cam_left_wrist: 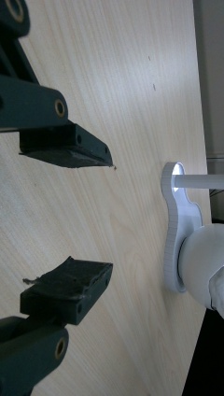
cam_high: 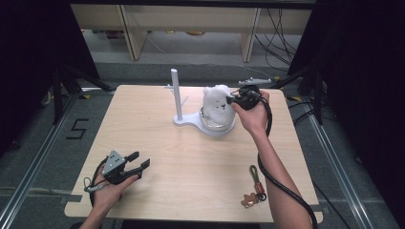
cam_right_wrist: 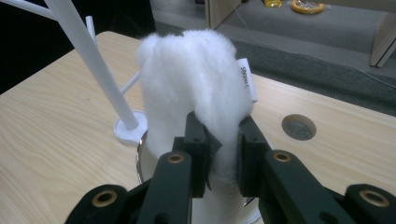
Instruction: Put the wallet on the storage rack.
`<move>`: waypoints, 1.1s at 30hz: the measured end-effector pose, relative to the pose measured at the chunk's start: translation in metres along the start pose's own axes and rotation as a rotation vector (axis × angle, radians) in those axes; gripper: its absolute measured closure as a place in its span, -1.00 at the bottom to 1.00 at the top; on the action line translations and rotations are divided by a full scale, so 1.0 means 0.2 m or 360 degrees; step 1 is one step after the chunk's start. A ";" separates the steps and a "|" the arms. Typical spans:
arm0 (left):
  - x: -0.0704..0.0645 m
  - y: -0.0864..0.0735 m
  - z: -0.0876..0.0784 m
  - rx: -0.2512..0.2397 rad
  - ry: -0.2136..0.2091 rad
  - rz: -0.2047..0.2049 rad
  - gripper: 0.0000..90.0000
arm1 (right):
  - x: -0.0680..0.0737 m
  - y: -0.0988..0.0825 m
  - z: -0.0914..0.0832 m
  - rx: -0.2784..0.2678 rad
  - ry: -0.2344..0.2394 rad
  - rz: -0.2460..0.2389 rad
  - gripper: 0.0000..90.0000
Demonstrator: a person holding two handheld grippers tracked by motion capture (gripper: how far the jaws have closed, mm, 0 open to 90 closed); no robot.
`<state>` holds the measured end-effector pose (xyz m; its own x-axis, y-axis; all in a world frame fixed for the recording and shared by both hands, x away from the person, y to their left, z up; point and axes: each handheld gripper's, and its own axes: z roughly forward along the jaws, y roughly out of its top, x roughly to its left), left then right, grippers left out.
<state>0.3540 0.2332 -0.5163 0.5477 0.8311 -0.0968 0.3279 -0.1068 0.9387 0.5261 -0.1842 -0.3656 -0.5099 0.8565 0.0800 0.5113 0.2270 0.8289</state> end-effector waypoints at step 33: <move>-0.01 -0.01 0.01 0.0012 -0.0010 -0.0005 -0.08 | -0.03 -0.05 0.14 0.0070 -0.0075 -0.0037 0.63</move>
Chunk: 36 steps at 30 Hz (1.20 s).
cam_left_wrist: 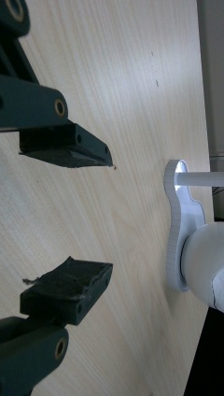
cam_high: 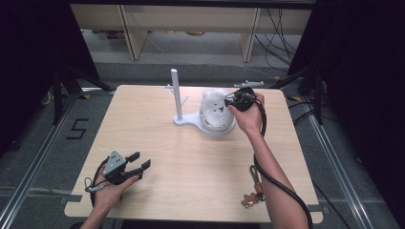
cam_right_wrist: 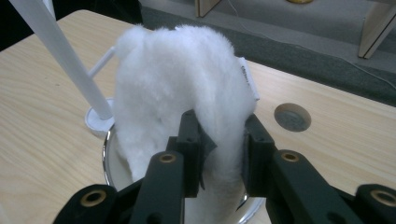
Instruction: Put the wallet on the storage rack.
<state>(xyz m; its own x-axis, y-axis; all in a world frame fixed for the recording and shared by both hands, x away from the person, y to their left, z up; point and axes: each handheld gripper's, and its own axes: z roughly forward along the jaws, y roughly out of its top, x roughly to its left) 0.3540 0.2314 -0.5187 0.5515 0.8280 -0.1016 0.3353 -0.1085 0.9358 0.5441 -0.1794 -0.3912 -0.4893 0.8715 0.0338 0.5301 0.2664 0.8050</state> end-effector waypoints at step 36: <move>-0.02 0.01 0.01 -0.0001 -0.0009 -0.0019 -0.11 | -0.11 -0.27 -0.32 0.0292 -0.0110 0.0236 0.10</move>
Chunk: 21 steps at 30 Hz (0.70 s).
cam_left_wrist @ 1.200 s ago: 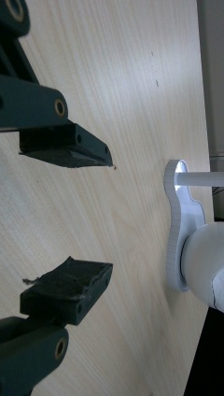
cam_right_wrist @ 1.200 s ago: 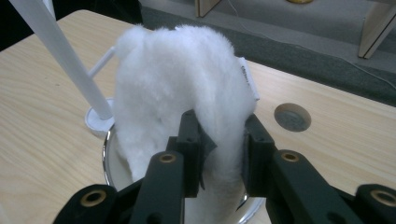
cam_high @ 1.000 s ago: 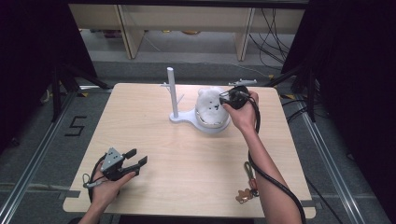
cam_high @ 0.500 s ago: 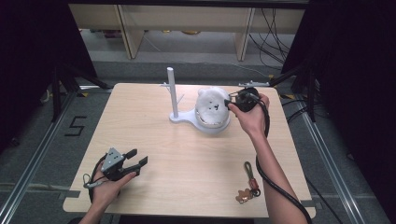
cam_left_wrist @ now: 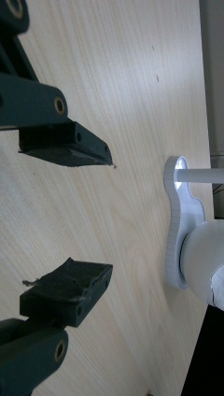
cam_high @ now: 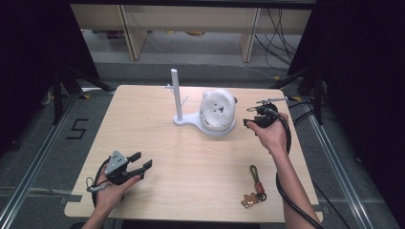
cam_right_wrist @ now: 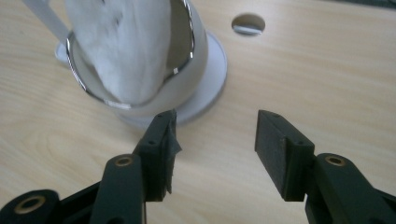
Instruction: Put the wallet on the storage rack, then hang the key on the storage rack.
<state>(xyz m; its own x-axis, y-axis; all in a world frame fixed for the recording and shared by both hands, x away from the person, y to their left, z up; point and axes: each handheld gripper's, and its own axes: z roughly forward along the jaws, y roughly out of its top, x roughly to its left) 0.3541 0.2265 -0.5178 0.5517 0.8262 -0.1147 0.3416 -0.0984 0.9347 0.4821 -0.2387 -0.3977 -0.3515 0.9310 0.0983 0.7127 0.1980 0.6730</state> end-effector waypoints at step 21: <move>0.00 -0.01 -0.02 0.0010 0.0024 0.0014 -0.12 | -0.01 -0.26 0.00 0.0473 -0.0019 0.0134 0.33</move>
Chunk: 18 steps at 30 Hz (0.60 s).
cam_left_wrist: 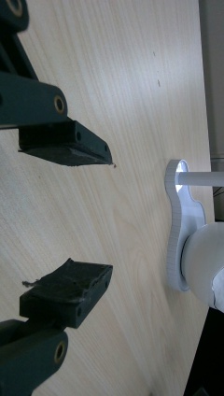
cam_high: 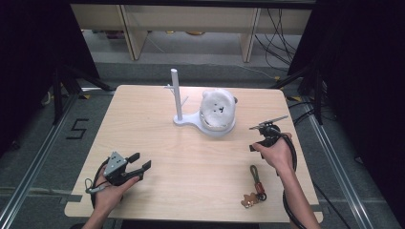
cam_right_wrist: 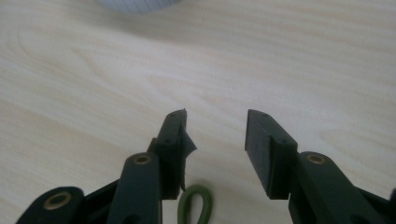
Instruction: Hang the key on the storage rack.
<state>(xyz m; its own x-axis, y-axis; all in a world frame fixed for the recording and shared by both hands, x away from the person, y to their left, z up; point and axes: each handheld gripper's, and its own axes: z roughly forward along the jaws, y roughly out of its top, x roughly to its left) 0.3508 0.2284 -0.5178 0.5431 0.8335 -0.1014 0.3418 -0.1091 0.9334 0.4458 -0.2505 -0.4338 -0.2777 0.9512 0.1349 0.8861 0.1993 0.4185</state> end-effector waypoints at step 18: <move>-0.01 -0.01 -0.01 -0.0025 -0.0030 -0.0001 -0.12 | 0.03 -0.16 0.04 0.0315 -0.0059 -0.0177 0.47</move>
<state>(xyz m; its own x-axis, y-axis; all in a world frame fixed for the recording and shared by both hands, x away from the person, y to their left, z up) 0.3472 0.2291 -0.5183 0.5572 0.8233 -0.1084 0.3302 -0.0999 0.9386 0.4185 -0.2501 -0.4549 -0.3670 0.9281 0.0635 0.9074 0.3422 0.2439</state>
